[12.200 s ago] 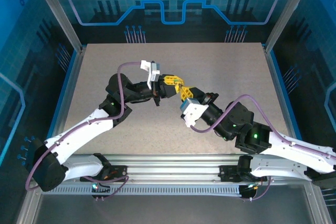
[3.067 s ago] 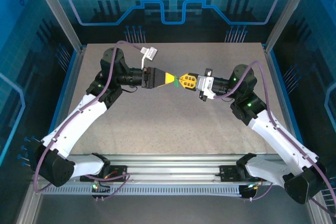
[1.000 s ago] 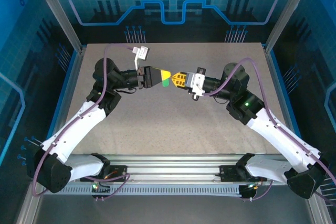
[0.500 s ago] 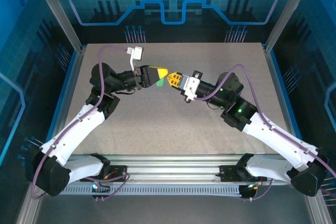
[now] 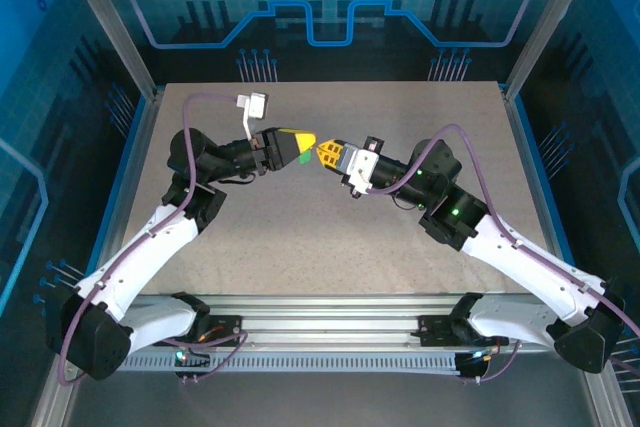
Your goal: Remove the keys from the keyring
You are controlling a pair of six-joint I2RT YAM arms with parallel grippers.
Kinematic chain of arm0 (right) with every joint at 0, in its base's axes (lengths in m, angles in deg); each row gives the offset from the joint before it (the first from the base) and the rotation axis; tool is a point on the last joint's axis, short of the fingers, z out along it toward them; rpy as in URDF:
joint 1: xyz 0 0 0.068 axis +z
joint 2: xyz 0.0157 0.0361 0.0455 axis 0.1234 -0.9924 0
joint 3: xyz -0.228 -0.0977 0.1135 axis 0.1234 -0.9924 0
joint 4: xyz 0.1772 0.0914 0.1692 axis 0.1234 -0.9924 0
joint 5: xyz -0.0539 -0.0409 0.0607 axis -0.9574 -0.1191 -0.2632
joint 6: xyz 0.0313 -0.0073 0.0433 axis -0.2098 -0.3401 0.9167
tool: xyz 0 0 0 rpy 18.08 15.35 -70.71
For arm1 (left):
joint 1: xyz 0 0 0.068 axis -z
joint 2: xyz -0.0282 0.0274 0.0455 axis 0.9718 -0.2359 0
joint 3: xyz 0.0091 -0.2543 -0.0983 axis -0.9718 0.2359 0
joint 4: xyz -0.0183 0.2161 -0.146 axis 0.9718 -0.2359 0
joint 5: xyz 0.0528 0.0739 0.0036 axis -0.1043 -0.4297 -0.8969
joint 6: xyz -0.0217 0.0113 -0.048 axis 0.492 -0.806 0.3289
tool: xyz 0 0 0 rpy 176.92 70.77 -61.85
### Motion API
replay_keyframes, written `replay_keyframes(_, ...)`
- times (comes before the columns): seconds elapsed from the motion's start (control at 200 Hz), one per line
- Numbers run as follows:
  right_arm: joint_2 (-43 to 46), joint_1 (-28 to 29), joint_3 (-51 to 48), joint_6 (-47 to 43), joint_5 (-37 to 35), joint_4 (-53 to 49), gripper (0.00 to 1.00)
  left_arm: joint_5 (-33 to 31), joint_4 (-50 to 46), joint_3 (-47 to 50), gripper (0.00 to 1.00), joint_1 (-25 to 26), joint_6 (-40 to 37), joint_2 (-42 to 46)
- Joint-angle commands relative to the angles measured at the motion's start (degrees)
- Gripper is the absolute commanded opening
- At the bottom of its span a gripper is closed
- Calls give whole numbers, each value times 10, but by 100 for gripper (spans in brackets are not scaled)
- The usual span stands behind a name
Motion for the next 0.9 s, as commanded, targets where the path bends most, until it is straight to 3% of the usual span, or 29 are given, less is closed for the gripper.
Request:
replay_keyframes(0.0, 7, -2, -3, -9, -34, 10, 0, 23, 29, 4, 14, -2, 8, 19)
replay_keyframes(0.255, 12, 0, -19, -5, -23, 32, 0, 8, 45, 8, 0, -5, 18, 16)
replay_keyframes(0.896, -25, 86, -37, -82, -82, 93, 0, -58, 48, 34, 0, -5, 25, 43)
